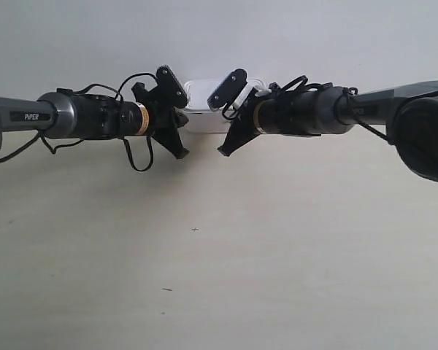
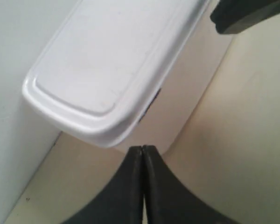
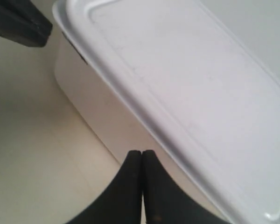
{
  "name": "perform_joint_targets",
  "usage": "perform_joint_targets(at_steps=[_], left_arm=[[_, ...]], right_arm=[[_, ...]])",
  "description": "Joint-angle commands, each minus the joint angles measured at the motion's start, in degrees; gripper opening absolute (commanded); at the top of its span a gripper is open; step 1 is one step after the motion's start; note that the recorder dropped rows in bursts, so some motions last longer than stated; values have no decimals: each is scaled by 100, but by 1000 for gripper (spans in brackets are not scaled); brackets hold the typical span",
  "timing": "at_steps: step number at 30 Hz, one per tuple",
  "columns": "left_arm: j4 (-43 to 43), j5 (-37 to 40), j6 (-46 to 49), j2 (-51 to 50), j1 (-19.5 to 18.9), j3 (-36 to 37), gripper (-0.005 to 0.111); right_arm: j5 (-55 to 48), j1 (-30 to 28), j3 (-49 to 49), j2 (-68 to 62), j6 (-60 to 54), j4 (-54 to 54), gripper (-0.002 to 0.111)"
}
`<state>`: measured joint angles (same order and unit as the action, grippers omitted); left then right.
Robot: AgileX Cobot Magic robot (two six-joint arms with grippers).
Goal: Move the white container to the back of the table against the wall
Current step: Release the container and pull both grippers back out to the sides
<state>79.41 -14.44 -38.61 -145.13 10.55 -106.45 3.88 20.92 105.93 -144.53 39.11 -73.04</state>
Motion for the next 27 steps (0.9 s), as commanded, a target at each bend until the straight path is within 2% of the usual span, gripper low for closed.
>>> perform_joint_targets(at_steps=[1, 8, 12, 27], left_arm=[[-110, 289, -351, 424, -13, 471, 0], [-110, 383, -641, 1232, -13, 1517, 0], [-110, 695, -955, 1767, -13, 2050, 0], [-123, 623, -3260, 4105, 36, 4537, 0]], right_arm=[[21, -19, -391, 308, -18, 78, 0], [33, -19, -1308, 988, 4, 142, 0], [84, -19, -2032, 1568, -12, 578, 0], [364, -19, -4821, 4054, -11, 2807, 0]])
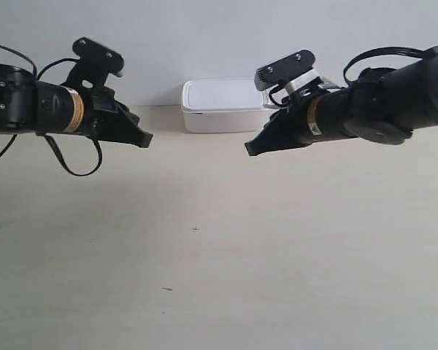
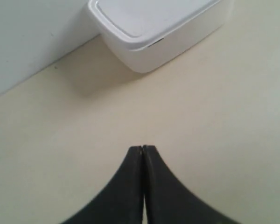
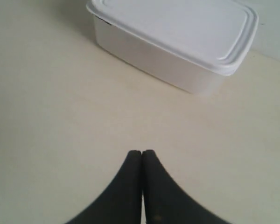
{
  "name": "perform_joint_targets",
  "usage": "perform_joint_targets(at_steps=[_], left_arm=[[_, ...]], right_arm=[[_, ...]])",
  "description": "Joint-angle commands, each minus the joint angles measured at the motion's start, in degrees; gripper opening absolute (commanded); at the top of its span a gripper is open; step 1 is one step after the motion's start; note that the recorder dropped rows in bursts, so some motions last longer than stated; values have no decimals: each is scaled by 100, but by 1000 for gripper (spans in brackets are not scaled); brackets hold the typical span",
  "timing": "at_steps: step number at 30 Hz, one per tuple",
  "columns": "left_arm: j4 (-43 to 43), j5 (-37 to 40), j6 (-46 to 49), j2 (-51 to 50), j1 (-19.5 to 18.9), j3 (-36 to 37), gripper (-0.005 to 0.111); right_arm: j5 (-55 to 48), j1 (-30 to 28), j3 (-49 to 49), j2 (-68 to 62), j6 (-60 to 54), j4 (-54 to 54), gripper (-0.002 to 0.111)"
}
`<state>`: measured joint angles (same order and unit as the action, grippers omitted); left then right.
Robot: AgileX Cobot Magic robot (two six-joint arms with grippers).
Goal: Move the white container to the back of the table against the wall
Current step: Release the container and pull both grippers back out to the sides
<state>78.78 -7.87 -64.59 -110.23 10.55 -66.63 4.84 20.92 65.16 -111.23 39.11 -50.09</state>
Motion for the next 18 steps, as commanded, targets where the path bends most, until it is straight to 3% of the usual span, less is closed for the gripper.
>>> perform_joint_targets(at_steps=[1, 7, 18], left_arm=[[-60, -34, -837, 751, 36, 689, 0], [-76, -169, -1615, 1942, 36, 1722, 0], [-389, -1295, -1763, 4447, 36, 3668, 0]], right_arm=[[327, -19, -928, 947, -11, 607, 0], [814, -19, -2152, 2390, 134, 1162, 0], [1007, -19, -3975, 5529, 1422, 1177, 0]])
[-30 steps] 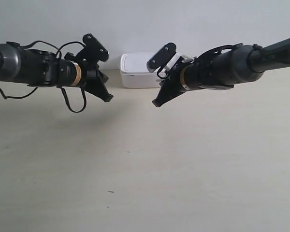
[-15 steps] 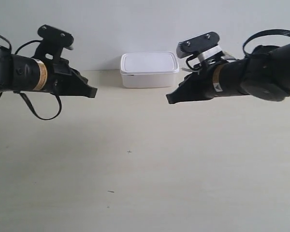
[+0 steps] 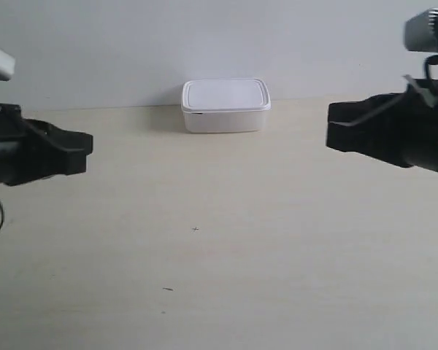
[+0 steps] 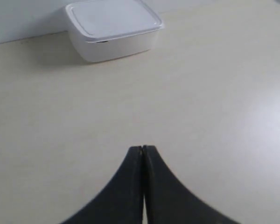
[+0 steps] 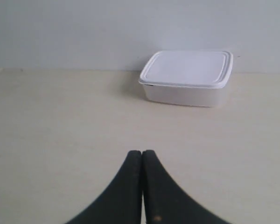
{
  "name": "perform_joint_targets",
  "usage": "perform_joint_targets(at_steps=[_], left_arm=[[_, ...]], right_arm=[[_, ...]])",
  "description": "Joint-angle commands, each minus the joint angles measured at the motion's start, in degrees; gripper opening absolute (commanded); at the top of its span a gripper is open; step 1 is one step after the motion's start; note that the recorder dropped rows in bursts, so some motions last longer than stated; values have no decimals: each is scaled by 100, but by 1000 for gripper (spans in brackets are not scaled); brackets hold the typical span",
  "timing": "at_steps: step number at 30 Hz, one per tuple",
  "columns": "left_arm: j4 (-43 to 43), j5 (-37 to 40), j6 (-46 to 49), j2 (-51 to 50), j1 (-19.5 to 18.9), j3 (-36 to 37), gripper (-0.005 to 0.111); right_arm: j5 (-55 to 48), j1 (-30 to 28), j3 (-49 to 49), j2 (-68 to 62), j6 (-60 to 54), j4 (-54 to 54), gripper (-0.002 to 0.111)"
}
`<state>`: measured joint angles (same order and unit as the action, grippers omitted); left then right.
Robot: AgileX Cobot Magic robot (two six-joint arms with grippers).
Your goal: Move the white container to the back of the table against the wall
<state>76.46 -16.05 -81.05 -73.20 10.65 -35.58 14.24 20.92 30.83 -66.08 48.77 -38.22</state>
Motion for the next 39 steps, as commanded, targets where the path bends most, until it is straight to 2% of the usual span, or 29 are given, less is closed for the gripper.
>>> perform_joint_targets(at_steps=[1, 6, 9, 14, 26, 31, 39], left_arm=[[-210, -616, -117, 967, 26, 713, 0], [-337, -1133, -557, 2004, 26, 1334, 0], [-537, -1293, -652, 2626, 26, 1661, 0], [-1242, -1294, -588, 3677, 26, 2276, 0], [-1648, -1219, -630, 5754, 26, 3389, 0], [-1861, -948, -630, 6343, 13, 3558, 0], [-1494, -177, -452, 6814, 0, 3558, 0]], right_arm=[[67, -19, -706, 1329, 571, -10, 0], [67, -19, -1115, 2762, 1595, -38, 0], [67, -19, -1284, 3496, 1837, -69, 0], [52, -19, -1613, 4693, 2061, -116, 0], [474, -19, -2655, 6550, 2762, -143, 0], [823, -19, -2868, 6608, 2762, -264, 0], [632, -19, -3083, 6608, 2216, -585, 0]])
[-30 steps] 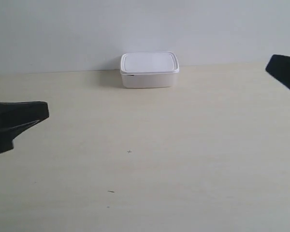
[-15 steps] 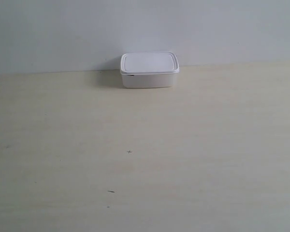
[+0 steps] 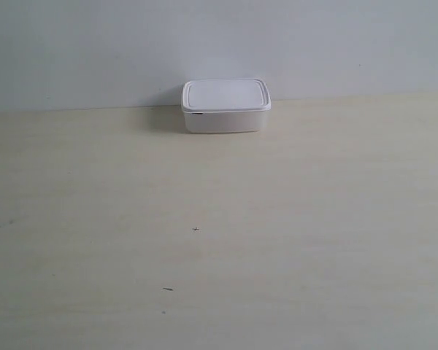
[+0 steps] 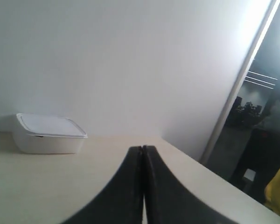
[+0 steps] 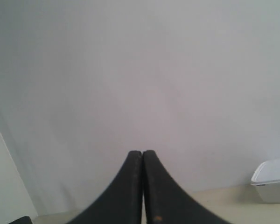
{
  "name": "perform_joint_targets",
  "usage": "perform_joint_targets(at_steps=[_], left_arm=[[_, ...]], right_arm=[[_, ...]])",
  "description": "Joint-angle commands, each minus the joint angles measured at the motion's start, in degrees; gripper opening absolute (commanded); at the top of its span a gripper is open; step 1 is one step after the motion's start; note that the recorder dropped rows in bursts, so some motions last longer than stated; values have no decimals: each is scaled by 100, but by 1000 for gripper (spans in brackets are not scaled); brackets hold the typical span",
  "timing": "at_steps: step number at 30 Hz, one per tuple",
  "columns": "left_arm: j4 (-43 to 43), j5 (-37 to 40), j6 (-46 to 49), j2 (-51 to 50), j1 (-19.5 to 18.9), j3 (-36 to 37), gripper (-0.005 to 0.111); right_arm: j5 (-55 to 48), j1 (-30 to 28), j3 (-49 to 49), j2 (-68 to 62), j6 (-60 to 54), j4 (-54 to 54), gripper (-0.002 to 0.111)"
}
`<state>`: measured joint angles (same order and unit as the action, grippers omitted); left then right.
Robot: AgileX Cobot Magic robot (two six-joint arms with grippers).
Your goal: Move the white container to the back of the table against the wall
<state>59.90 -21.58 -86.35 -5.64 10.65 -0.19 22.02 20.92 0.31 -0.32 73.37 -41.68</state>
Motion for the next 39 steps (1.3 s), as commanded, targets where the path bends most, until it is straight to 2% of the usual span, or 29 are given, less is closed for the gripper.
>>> perform_joint_targets(at_steps=[1, 7, 10, 34, 39], left_arm=[[342, 589, 78, 58, 0, 19, 0], [865, 1563, 78, 58, 0, 19, 0], [855, 1431, 40, 58, 0, 19, 0], [855, 1340, 53, 58, 0, 19, 0], [855, 1337, 52, 476, -12, 19, 0]], right_arm=[[-294, -19, -31, 32, -291, -240, 0], [-1555, -19, -31, 32, -287, -656, 0], [-2127, -19, -31, 32, 280, -434, 0], [-2124, -19, -31, 32, 374, -446, 0], [-2124, -178, -31, 32, 374, -446, 0]])
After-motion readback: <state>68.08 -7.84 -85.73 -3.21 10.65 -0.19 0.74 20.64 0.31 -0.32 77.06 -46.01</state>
